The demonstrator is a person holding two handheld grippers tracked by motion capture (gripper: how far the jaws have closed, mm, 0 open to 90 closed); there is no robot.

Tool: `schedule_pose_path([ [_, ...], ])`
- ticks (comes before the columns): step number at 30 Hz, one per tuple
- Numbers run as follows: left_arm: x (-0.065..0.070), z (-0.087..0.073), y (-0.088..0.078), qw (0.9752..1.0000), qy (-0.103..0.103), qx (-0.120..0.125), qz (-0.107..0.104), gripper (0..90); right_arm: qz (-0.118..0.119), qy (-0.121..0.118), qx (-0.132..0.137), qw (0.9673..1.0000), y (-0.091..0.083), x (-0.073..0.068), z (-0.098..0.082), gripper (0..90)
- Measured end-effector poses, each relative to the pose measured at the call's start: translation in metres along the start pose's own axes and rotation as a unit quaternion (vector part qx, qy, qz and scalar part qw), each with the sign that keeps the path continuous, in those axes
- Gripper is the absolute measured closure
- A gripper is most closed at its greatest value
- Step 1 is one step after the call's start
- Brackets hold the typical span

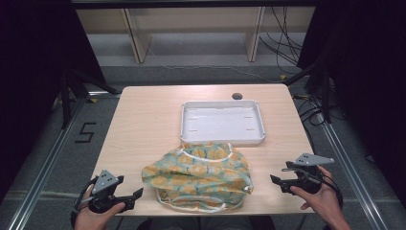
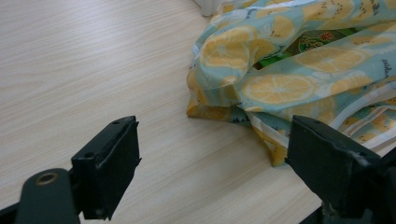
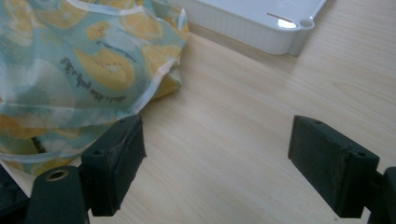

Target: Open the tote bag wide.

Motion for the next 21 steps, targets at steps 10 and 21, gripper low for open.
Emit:
schedule_pose_path([
  [10,0.019,0.014,-0.002,0.9991,-0.001,0.036,-0.021,23.2,0.031,-0.024,0.018,0.9991,0.002,-0.021,0.017,22.0],
  [21,0.057,0.029,0.009,0.9949,0.056,0.036,-0.075,33.4,0.068,-0.065,0.021,0.9954,0.014,-0.049,0.034,23.0],
])
Point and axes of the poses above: each handheld gripper's, and its own axes: y roughly forward along the jaws, z roughly out of its top, x roughly to its right, the point moved 7 cm from there along y, roughly forward along the jaws, and after that the axes turned 3 degrees about y, right-handed, at the moved point
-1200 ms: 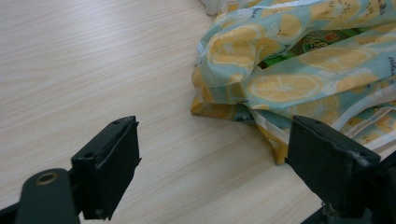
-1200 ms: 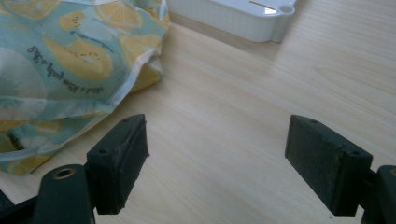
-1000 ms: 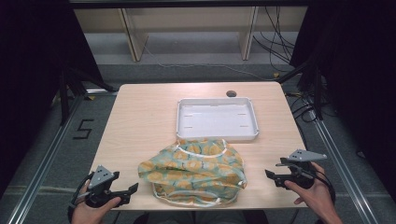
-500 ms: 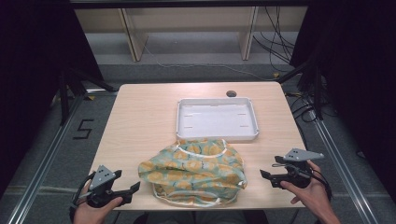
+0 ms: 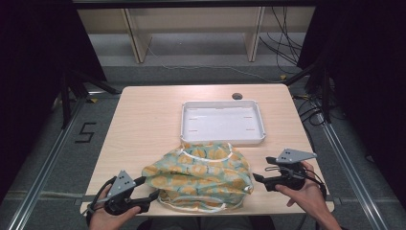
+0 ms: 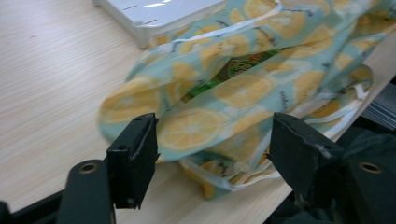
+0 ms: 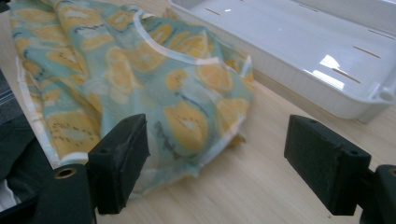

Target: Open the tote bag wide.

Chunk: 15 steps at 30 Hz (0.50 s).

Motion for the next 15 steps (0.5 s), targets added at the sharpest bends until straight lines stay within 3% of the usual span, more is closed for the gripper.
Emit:
schedule_pose_path([
  [2,0.005,0.002,0.004,0.9999,0.011,-0.003,-0.010,33.9,0.008,0.001,-0.003,1.0000,0.003,-0.007,0.003,23.4],
  [3,0.008,0.004,0.006,0.9997,0.020,-0.007,-0.015,34.1,0.012,-0.011,0.001,0.9999,0.006,-0.008,0.007,23.6],
  [4,0.010,0.004,0.007,0.9998,0.012,-0.008,-0.014,34.4,0.021,-0.018,0.003,0.9996,0.009,-0.012,0.010,23.7],
  [6,0.014,0.007,0.012,0.9996,0.019,-0.007,-0.022,34.5,0.031,-0.017,0.000,0.9994,0.013,-0.021,0.015,24.4],
  [12,0.024,0.012,0.024,0.9985,0.040,-0.017,-0.034,35.0,0.059,-0.052,-0.007,0.9969,0.027,-0.038,0.026,26.9],
  [13,0.028,0.013,0.028,0.9987,0.033,-0.010,-0.037,35.0,0.063,-0.058,-0.007,0.9963,0.029,-0.039,0.027,26.9],
  [14,0.027,0.012,0.027,0.9979,0.046,-0.026,-0.038,35.0,0.065,-0.062,-0.010,0.9959,0.032,-0.042,0.028,27.1],
  [15,0.027,0.012,0.027,0.9979,0.046,-0.026,-0.038,35.0,0.067,-0.064,-0.011,0.9956,0.034,-0.044,0.029,27.7],
])
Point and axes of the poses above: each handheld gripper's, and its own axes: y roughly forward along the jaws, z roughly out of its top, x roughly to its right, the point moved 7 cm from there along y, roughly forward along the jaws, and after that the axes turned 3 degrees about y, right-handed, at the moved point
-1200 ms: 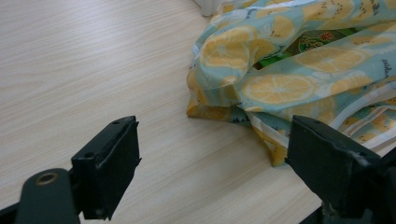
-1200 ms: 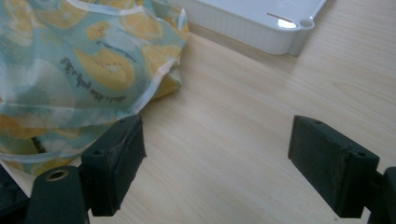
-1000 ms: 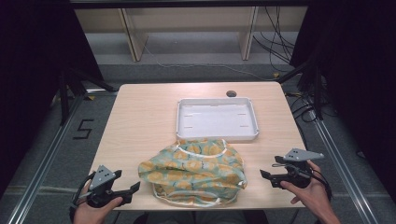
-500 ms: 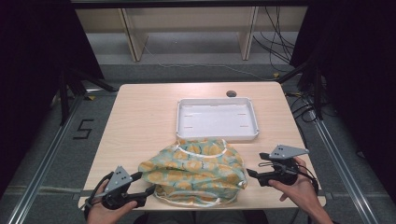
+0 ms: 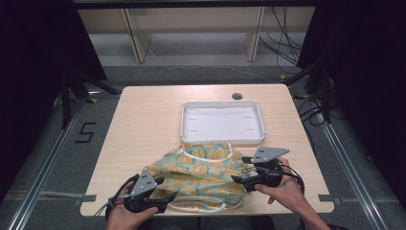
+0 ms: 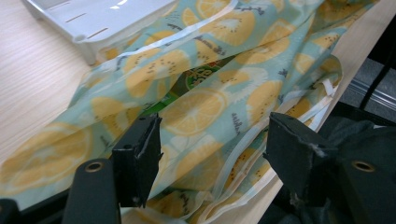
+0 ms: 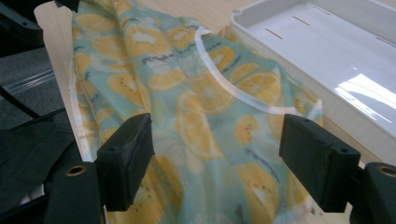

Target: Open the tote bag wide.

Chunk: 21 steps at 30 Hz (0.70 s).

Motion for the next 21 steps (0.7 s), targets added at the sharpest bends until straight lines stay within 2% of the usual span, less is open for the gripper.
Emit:
schedule_pose_path([
  [1,0.004,0.003,0.007,0.9999,-0.003,0.010,-0.005,35.0,0.003,-0.006,-0.002,1.0000,0.003,-0.002,0.001,28.7],
  [2,0.004,0.003,0.008,0.9999,0.012,0.001,-0.006,35.0,0.007,-0.007,-0.009,0.9999,0.005,-0.004,0.002,29.4],
  [3,0.005,0.003,0.010,0.9999,0.012,0.001,-0.006,35.2,0.005,-0.007,-0.007,0.9999,0.008,-0.005,0.003,30.3],
  [4,0.006,0.004,0.012,0.9997,0.021,-0.001,-0.009,35.3,0.008,-0.011,-0.011,0.9998,0.009,-0.006,0.004,31.0],
  [6,0.008,0.005,0.015,0.9997,0.020,-0.006,-0.010,35.7,0.014,-0.013,-0.017,0.9997,0.013,-0.009,0.006,32.6],
  [7,0.008,0.005,0.016,0.9994,0.031,-0.010,-0.015,35.8,0.013,-0.018,-0.016,0.9996,0.016,-0.010,0.007,34.1],
  [8,0.009,0.005,0.018,0.9996,0.025,-0.011,-0.012,35.9,0.014,-0.022,-0.018,0.9995,0.019,-0.011,0.008,35.2],
  [12,0.010,0.006,0.019,0.9996,0.026,-0.006,-0.013,35.8,0.026,-0.040,-0.033,0.9983,0.028,-0.013,0.011,40.9],
  [13,0.009,0.006,0.019,0.9995,0.026,-0.007,-0.014,35.5,0.022,-0.037,-0.044,0.9981,0.029,-0.014,0.010,44.8],
  [14,0.010,0.006,0.018,0.9997,0.020,-0.006,-0.012,35.5,0.026,-0.047,-0.043,0.9976,0.032,-0.015,0.009,46.8],
  [15,0.009,0.006,0.017,0.9998,0.019,-0.008,-0.009,35.3,0.023,-0.041,-0.051,0.9976,0.032,-0.016,0.008,47.9],
  [16,0.008,0.007,0.017,0.9995,0.027,-0.006,-0.012,35.0,0.017,-0.043,-0.057,0.9973,0.034,-0.015,0.007,50.5],
  [19,0.010,0.008,0.015,0.9999,0.011,0.000,-0.013,34.1,0.015,-0.053,-0.067,0.9962,0.037,-0.013,0.003,65.3],
  [20,0.009,0.008,0.014,0.9998,0.017,-0.001,-0.009,33.9,0.015,-0.052,-0.073,0.9959,0.037,-0.013,0.002,70.4],
  [21,0.010,0.009,0.013,0.9998,0.012,0.005,-0.013,33.5,0.011,-0.055,-0.080,0.9952,0.037,-0.012,0.000,75.5],
])
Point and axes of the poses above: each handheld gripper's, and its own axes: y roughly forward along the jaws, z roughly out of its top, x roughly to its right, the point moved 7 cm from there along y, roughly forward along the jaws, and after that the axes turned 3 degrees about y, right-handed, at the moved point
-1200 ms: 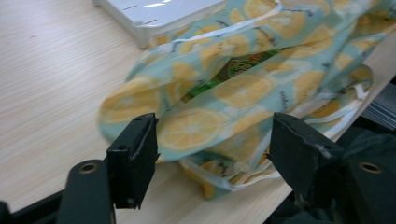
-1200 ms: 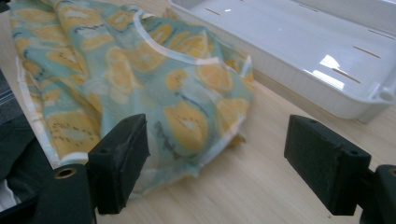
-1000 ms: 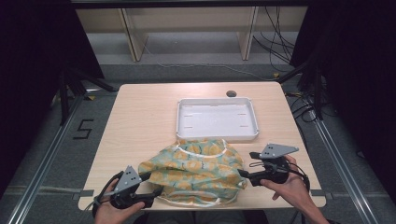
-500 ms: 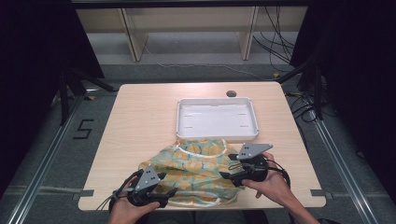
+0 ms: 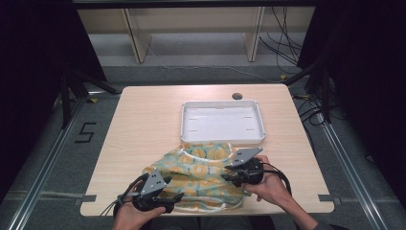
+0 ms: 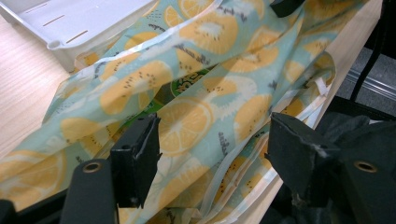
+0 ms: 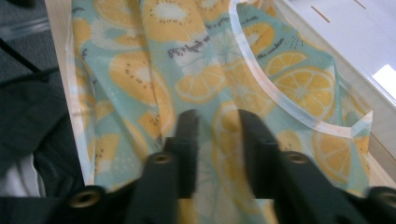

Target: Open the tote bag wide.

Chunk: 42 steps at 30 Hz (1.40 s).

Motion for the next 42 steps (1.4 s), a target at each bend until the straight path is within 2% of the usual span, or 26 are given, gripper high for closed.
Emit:
schedule_pose_path([
  [2,-0.001,0.000,-0.004,1.0000,0.000,-0.004,0.001,32.6,-0.002,-0.014,-0.009,0.9999,-0.001,0.003,-0.003,84.6],
  [3,0.000,0.000,-0.004,0.9999,-0.011,0.004,0.001,32.0,-0.002,-0.016,-0.013,0.9998,-0.001,0.004,-0.004,87.1],
  [4,-0.002,-0.001,-0.008,1.0000,-0.006,-0.001,0.003,31.7,0.001,-0.024,-0.014,0.9996,-0.001,0.004,-0.004,89.4],
  [5,-0.003,-0.001,-0.010,1.0000,0.003,-0.002,0.003,31.6,-0.003,-0.015,-0.018,0.9997,-0.002,0.005,-0.007,90.0],
  [6,-0.003,0.000,-0.011,0.9998,-0.015,0.008,0.008,31.4,-0.011,-0.024,-0.018,0.9995,-0.002,0.008,-0.008,90.0],
  [7,-0.004,0.000,-0.013,0.9997,-0.018,0.012,0.008,31.1,-0.007,-0.020,-0.025,0.9995,-0.003,0.008,-0.009,90.0],
  [8,-0.006,-0.001,-0.016,0.9999,-0.011,0.002,0.011,30.9,-0.005,-0.015,-0.033,0.9993,-0.004,0.008,-0.012,90.0],
  [9,-0.007,-0.001,-0.018,0.9997,-0.019,0.008,0.011,30.8,-0.008,-0.016,-0.035,0.9992,-0.005,0.009,-0.013,90.0],
  [12,-0.012,-0.001,-0.024,0.9998,-0.011,0.009,0.017,30.6,-0.014,-0.024,-0.032,0.9991,-0.009,0.016,-0.017,90.0],
  [13,-0.012,-0.001,-0.024,0.9994,-0.023,0.016,0.018,30.6,-0.015,-0.015,-0.036,0.9991,-0.012,0.018,-0.020,90.0],
  [15,-0.013,-0.001,-0.025,0.9992,-0.028,0.021,0.019,30.5,-0.021,-0.006,-0.037,0.9991,-0.017,0.023,-0.025,90.0],
  [16,-0.015,-0.003,-0.027,0.9996,-0.016,0.012,0.019,30.4,-0.022,-0.003,-0.037,0.9991,-0.020,0.025,-0.028,90.0],
  [21,-0.014,-0.003,-0.028,0.9991,-0.028,0.025,0.018,30.0,-0.035,0.023,-0.038,0.9984,-0.032,0.035,-0.042,90.0],
  [22,-0.015,-0.003,-0.028,0.9992,-0.025,0.023,0.020,29.8,-0.038,0.016,-0.036,0.9985,-0.035,0.040,-0.046,90.0],
  [25,-0.013,-0.005,-0.028,0.9991,-0.033,0.018,0.021,29.7,-0.043,0.028,-0.034,0.9981,-0.041,0.046,-0.054,90.0],
  [28,-0.014,-0.007,-0.028,0.9998,-0.016,0.006,0.014,29.7,-0.047,0.037,-0.032,0.9977,-0.048,0.051,-0.062,90.0],
  [29,-0.012,-0.006,-0.026,0.9993,-0.033,0.014,0.015,29.7,-0.048,0.040,-0.031,0.9976,-0.050,0.052,-0.064,90.0],
  [31,-0.011,-0.006,-0.026,0.9992,-0.033,0.011,0.017,29.7,-0.053,0.044,-0.030,0.9971,-0.052,0.055,-0.067,90.0],
  [33,-0.009,-0.005,-0.024,0.9995,-0.027,0.016,0.011,29.7,-0.053,0.048,-0.030,0.9970,-0.055,0.056,-0.069,90.0],
  [35,-0.010,-0.007,-0.025,0.9998,-0.014,-0.001,0.013,29.7,-0.053,0.048,-0.028,0.9971,-0.057,0.058,-0.071,90.0],
  [36,-0.007,-0.005,-0.022,0.9992,-0.035,0.015,0.011,29.7,-0.051,0.053,-0.033,0.9968,-0.059,0.058,-0.072,90.0],
  [38,-0.008,-0.007,-0.023,0.9998,-0.016,0.002,0.006,29.7,-0.052,0.049,-0.025,0.9972,-0.059,0.060,-0.073,90.0],
  [39,-0.006,-0.006,-0.021,0.9996,-0.028,0.006,0.007,29.8,-0.054,0.052,-0.025,0.9969,-0.059,0.060,-0.073,90.0],
  [40,-0.005,-0.005,-0.021,0.9996,-0.024,0.006,0.009,29.8,-0.055,0.046,-0.021,0.9972,-0.059,0.061,-0.072,90.0],
  [41,-0.007,-0.006,-0.022,1.0000,-0.007,-0.002,0.006,29.8,-0.053,0.046,-0.021,0.9973,-0.059,0.060,-0.072,90.0],
  [42,-0.004,-0.004,-0.020,0.9997,-0.023,0.006,0.006,29.8,-0.050,0.047,-0.021,0.9974,-0.059,0.060,-0.071,90.0],
])
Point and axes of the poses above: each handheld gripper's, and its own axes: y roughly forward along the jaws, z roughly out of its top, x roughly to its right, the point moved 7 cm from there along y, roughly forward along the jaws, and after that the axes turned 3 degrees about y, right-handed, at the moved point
